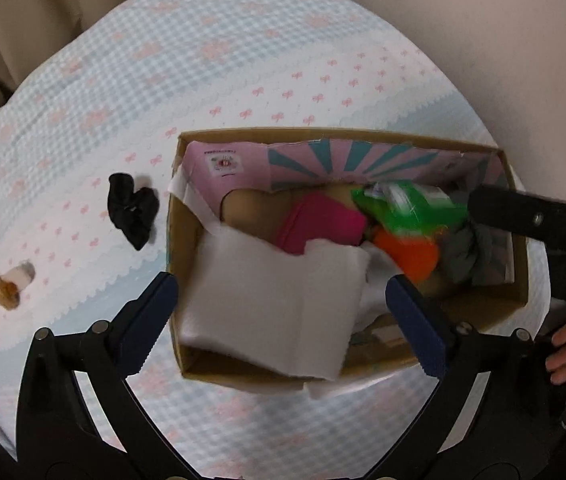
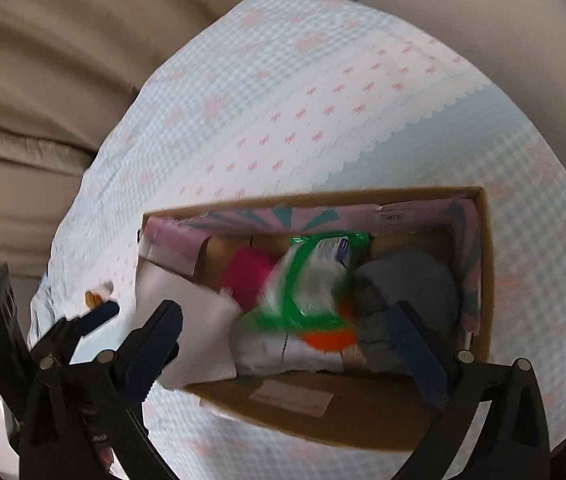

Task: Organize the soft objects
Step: 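Lower the wipe and packet into the box and open both tools, then withdraw both tools and move toward the brown bear and black sock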

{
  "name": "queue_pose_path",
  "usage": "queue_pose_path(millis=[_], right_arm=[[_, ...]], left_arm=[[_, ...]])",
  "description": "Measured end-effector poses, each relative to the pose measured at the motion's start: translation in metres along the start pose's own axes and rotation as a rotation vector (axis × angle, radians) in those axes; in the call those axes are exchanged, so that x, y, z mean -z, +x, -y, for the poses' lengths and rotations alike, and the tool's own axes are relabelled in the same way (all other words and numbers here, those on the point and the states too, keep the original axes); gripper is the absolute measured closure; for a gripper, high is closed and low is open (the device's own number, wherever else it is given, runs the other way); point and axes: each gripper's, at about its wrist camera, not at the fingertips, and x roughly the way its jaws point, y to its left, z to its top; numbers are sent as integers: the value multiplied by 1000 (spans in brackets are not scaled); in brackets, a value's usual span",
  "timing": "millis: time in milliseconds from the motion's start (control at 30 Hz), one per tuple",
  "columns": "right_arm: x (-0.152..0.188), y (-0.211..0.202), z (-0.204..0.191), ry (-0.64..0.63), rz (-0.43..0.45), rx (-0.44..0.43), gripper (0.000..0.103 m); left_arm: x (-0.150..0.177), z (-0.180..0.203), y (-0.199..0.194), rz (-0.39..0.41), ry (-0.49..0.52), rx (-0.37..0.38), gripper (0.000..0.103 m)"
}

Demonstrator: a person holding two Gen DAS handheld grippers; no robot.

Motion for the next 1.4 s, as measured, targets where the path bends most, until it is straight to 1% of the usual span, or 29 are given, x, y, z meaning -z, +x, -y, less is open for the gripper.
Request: queue_pose_path(millis=[233,400,533,767,833,1000,1067,1167,1267,1400], right_arm=[[3,-3,-4,-5,11,15,0],[8,-16,-15,-29,33,30,0],[15,-38,-30,-49,64,28,0],[34,-94,-74,-107,176,73,0],[40,-109,-88,-130,209,92,0],[63,-146,-129,-187,286,132,0],[74,-160,-146,-206,312,145,0],[94,-177,-173,-240,360,177,0],[113,-188,-197,-266,395,196,0],[137,-192,-225,-280,424,194,0]], left_arm=[[2,0,-12,6,4,12,0],[8,0,-34,27,-4,17,0],[14,-1,-61,44,-5,20,0],[27,-9,-121,107,-7,35,0],[32,-14,-143,140,-10,32,0],[51,-33,-196,235,-15,34,0],[62,-46,-220,272,-23,30,0],[74,-66,-246,314,-43,27,0],[94,-96,-273,358,-74,31,0],[118,-129,-296,393,-107,29,0]])
